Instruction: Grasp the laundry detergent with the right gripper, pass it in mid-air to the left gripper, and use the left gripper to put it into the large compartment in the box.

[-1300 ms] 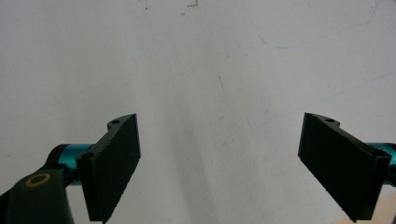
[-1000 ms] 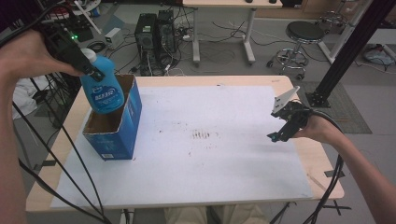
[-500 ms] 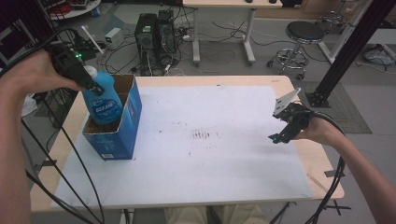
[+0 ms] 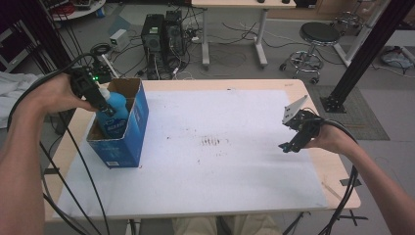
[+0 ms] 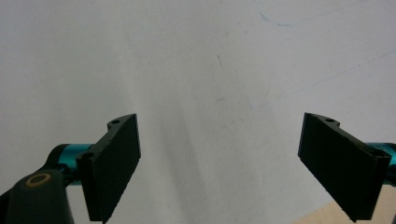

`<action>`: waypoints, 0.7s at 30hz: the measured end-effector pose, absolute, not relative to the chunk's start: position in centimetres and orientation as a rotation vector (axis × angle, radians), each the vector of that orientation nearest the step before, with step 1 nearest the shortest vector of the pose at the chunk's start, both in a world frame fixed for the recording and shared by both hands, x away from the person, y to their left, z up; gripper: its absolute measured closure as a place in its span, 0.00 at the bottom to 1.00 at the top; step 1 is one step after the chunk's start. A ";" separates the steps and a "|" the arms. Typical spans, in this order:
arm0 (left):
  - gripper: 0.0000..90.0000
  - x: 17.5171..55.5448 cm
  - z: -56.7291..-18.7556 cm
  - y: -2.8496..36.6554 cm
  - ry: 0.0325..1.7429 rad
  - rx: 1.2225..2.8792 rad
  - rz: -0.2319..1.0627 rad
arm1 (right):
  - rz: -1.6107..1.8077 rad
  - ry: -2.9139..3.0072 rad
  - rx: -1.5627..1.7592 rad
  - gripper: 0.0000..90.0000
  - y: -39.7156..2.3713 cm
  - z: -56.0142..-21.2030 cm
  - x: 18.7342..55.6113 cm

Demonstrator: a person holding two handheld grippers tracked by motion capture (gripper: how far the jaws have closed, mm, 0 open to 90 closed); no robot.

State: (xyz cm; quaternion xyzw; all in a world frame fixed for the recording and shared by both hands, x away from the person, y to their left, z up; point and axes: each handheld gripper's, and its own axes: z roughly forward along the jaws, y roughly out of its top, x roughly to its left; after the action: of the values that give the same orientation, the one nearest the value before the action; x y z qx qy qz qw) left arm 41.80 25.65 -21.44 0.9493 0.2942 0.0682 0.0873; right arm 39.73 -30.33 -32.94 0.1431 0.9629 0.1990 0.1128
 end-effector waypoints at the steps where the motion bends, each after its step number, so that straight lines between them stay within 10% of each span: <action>1: 0.42 41.9 -21.7 25.7 0.870 2.829 0.200 | 0.584 2.826 0.424 0.14 -30.4 -33.0 39.7; 21: 0.42 42.3 -26.0 25.9 0.713 2.955 0.149 | 0.571 2.830 0.433 0.14 -30.5 -33.5 39.6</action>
State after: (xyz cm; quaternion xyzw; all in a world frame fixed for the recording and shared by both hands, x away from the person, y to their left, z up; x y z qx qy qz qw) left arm 42.33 25.89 -26.03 0.9697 0.2341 0.0488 0.0490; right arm 39.56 -30.53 -33.45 0.1472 0.9634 0.1945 0.1109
